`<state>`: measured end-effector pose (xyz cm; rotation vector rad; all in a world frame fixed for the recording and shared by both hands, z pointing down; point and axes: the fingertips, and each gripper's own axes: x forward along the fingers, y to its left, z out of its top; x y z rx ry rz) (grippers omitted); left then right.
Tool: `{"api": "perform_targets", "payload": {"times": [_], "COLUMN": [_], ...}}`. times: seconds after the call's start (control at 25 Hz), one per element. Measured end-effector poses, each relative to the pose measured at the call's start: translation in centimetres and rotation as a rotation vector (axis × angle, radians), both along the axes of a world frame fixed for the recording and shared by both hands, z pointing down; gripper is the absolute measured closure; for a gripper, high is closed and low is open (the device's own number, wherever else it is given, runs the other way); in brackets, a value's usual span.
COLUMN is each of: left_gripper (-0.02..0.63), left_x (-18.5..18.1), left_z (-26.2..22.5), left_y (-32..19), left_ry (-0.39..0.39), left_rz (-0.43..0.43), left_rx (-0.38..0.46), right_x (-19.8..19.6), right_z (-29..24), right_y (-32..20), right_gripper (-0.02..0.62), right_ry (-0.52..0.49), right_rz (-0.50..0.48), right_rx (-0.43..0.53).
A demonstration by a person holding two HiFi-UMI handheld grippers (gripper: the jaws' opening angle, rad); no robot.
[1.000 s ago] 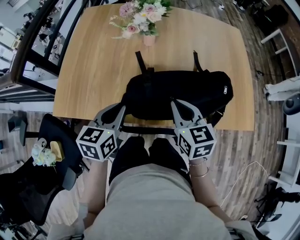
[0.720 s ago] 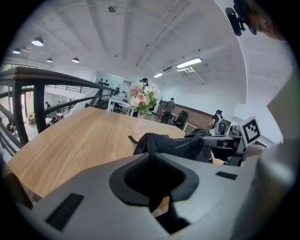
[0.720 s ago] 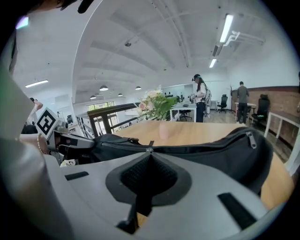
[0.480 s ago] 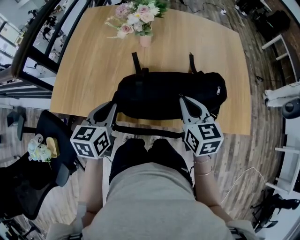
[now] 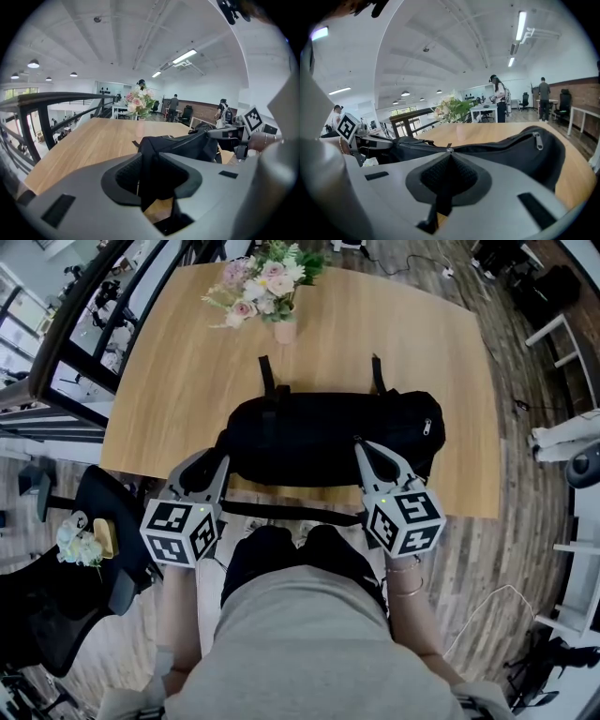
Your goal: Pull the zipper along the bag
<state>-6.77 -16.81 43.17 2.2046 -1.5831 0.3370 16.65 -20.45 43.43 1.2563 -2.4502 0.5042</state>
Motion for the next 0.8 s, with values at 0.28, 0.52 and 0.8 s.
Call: {"api": "perform_targets", "payload": {"times": [0.28, 0.52, 0.8], "left_gripper": [0.375, 0.368, 0.368], "left_x": [3.5, 7.0, 16.5], "left_z": [-3.2, -5.7, -5.0], "left_y": [-0.5, -2.0, -3.0], "left_ry": [-0.214, -0.284, -0.298], "left_rz": [0.100, 0.198, 0.481], "left_rx": [0.081, 0.184, 0.192], "right_x": [0.2, -0.2, -0.2], "right_z": [-0.6, -0.5, -1.1], "right_y": [0.1, 0.3, 0.2], "right_gripper": [0.586, 0.586, 0.586], "right_ry": [-0.020, -0.023, -0.012], "right_rz": [-0.029, -0.053, -0.077], "right_rx": [0.006, 0.007, 0.008]}}
